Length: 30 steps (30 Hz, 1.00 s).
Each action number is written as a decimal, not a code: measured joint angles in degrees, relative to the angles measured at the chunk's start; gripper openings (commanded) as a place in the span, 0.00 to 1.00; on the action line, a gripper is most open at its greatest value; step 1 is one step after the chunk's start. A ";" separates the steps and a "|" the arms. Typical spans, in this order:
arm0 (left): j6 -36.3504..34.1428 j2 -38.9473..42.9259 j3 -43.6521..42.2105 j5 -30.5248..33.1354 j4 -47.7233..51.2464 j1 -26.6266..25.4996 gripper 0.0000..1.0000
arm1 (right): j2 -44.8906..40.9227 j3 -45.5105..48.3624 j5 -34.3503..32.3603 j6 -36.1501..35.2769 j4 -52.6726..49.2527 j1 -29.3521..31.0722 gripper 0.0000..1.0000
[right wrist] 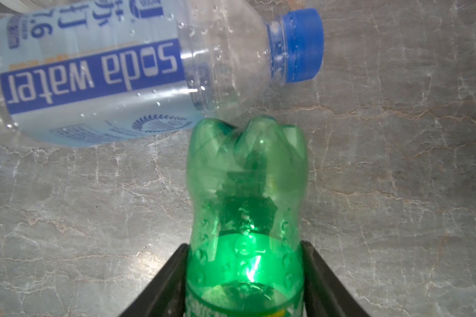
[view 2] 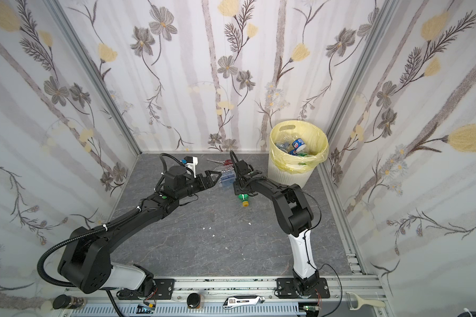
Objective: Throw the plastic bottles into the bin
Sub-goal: 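Grasp the second Sprite bottle's body with the right gripper, then lift the Sprite bottle with the right gripper and carry it over the bin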
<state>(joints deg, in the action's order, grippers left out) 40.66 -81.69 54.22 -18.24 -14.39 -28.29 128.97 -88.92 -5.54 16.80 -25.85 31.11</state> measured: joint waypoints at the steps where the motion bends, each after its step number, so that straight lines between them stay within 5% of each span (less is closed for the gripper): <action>1: 0.02 0.00 0.00 0.00 0.00 0.00 1.00 | -0.31 0.37 0.11 -0.04 -0.04 0.00 0.57; 18: 0.50 0.55 -0.26 -0.46 -0.33 0.00 1.00 | -8.07 1.62 1.44 -0.37 -4.00 -0.70 0.57; 30: -0.22 -0.26 3.41 -1.60 -0.31 -0.17 1.00 | -12.68 -6.40 1.92 -1.73 -9.57 -2.10 0.56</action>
<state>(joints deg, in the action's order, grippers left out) 40.45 -81.95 57.63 -19.84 -14.70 -28.47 116.29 -95.33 -3.62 15.07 -35.42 29.02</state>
